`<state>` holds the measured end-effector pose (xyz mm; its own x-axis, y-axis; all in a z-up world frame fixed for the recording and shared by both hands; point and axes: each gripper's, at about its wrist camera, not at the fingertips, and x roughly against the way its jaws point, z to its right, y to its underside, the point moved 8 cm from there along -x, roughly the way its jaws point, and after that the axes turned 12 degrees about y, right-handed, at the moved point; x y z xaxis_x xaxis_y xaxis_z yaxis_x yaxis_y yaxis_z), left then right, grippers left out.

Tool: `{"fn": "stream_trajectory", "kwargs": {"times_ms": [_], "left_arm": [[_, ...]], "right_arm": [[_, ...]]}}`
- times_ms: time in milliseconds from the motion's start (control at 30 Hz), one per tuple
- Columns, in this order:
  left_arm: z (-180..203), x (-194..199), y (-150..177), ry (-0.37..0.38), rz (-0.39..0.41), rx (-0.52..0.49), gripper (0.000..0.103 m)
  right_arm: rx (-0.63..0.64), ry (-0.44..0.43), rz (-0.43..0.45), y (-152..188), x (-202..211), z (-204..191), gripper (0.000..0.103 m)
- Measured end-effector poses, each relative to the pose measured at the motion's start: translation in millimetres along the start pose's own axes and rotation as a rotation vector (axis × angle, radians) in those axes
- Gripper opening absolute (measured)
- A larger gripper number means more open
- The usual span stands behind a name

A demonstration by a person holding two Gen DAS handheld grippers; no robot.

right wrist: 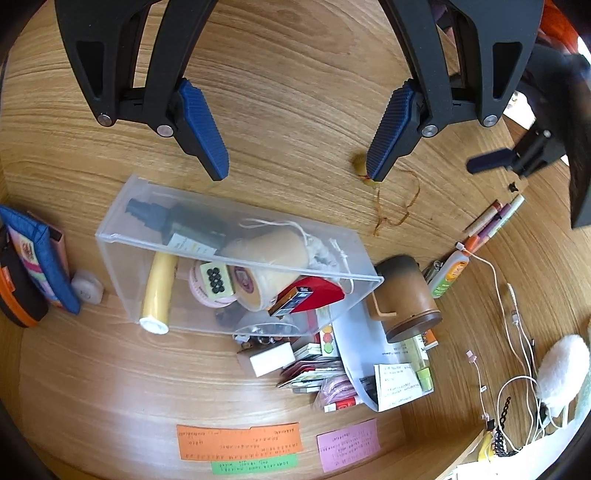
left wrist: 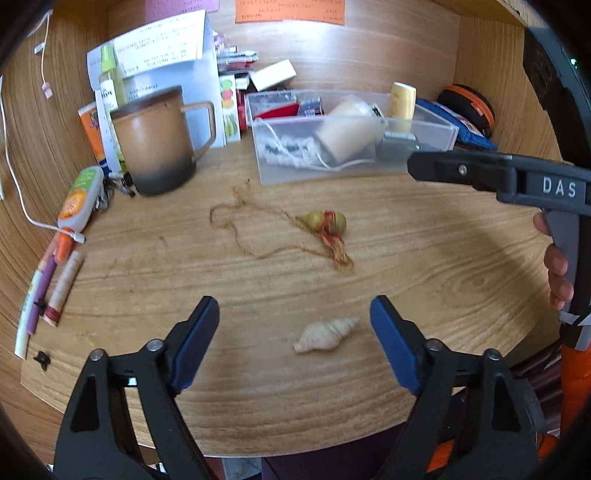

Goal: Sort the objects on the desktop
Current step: 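Move the left gripper to the small seashell while the right moves to the gourd charm, then grasp the seashell with the left gripper while the right grasps the gourd charm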

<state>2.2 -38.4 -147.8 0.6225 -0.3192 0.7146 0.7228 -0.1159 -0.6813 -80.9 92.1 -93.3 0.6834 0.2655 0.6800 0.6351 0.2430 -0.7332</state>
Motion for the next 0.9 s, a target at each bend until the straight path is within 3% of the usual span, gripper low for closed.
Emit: {"fn": "stream_trajectory", "kwargs": {"times_ms": [367,733,900], "left_arm": [[-7,-5,8,0.028,-0.01,0.017,0.067],[-21,5,11,0.022,0.017,0.023,0.036],[-26,7,12,0.041,0.035,0.032,0.031]], "right_arm": [[0.056,-0.006,-0.021,5,-10,-24,0.074],[0.099,-0.015,-0.084,15,-40,-49,0.074],[0.141,-0.008,-0.099,18,-50,-64,0.074]]}}
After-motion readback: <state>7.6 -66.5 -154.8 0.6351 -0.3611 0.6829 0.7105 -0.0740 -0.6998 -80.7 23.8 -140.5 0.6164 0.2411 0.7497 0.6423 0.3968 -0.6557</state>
